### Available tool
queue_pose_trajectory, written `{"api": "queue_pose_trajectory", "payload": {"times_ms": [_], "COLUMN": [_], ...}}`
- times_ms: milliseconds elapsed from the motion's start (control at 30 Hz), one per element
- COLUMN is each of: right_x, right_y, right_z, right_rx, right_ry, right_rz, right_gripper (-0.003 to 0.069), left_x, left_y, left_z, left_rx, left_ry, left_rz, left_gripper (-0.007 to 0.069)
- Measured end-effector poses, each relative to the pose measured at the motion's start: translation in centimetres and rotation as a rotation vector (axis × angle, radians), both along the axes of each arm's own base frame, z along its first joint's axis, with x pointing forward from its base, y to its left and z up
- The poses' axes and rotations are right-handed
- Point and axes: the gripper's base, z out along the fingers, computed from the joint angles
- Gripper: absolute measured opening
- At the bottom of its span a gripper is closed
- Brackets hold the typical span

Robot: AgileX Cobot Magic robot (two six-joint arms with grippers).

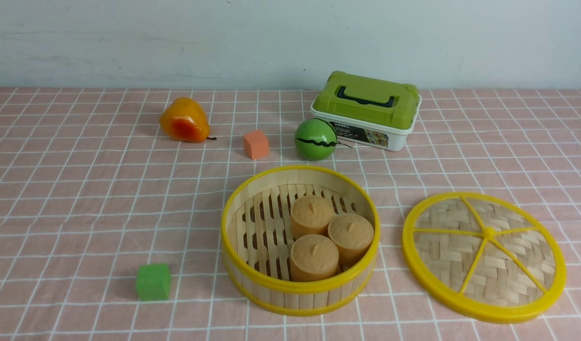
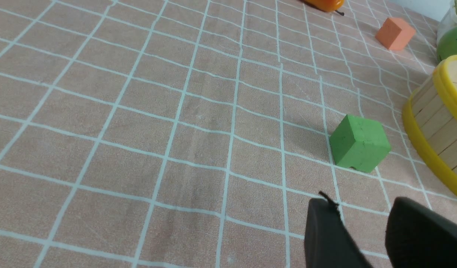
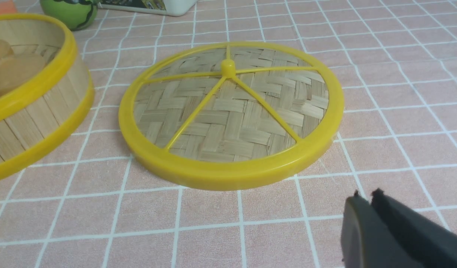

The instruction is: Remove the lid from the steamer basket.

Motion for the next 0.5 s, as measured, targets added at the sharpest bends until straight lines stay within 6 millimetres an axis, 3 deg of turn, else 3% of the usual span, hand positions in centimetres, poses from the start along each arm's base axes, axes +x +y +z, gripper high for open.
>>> {"api": "queue_pose_trajectory", "payload": {"times_ms": [500], "right_x": [0.0], "right_y": [0.0], "right_z": [0.0], "right_rx": [0.0], "right_ry": [0.0], "right_rz": [0.0], "right_gripper": [0.0016], "left_x": [0.0], "left_y": [0.0], "left_z": [0.0], "left_rx": [0.0], "left_ry": [0.0], "left_rz": [0.0], "left_gripper": [0.0239]}}
